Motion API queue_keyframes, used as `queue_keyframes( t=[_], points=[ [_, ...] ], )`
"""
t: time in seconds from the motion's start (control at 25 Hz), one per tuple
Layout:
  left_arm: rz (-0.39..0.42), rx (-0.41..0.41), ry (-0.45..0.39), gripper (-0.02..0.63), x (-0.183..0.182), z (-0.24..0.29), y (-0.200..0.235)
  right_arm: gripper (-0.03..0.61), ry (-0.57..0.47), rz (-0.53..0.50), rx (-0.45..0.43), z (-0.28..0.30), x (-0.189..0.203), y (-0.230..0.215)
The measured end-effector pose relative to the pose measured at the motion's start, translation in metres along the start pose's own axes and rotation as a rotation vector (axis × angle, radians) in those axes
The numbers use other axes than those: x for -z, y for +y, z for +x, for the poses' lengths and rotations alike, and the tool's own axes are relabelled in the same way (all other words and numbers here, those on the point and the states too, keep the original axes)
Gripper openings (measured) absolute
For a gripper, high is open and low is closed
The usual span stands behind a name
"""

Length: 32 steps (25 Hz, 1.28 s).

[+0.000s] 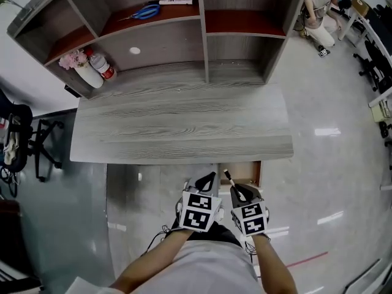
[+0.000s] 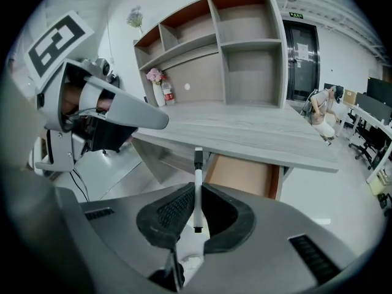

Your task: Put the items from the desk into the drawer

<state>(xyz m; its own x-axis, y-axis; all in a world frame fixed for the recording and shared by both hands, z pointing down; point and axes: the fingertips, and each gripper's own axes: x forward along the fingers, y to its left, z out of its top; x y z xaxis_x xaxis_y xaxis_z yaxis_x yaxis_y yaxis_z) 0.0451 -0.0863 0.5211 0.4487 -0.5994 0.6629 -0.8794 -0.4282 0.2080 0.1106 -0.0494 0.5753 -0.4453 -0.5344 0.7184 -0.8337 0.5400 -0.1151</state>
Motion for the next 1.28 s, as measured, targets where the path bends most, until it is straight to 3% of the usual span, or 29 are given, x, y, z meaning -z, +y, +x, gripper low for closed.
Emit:
queue_keyframes(
  t=[0.6,0.88,1.28],
  points=[
    [-0.016,-0.006,0.048,0.003,0.045,0.027,0.001,0.031,0.045,0.067,0.051,0.06,0.044,-0.02],
    [-0.04,-0.016,0.07,0.003,0.065,0.034,0.005,0.031,0.069,0.055,0.059,0.093,0.053,-0.028],
    [-0.062,-0.044,0.074,0.003,0.066,0.03,0.019,0.031,0.105,-0.003,0.091,0.111,0.054,-0.035]
  ],
)
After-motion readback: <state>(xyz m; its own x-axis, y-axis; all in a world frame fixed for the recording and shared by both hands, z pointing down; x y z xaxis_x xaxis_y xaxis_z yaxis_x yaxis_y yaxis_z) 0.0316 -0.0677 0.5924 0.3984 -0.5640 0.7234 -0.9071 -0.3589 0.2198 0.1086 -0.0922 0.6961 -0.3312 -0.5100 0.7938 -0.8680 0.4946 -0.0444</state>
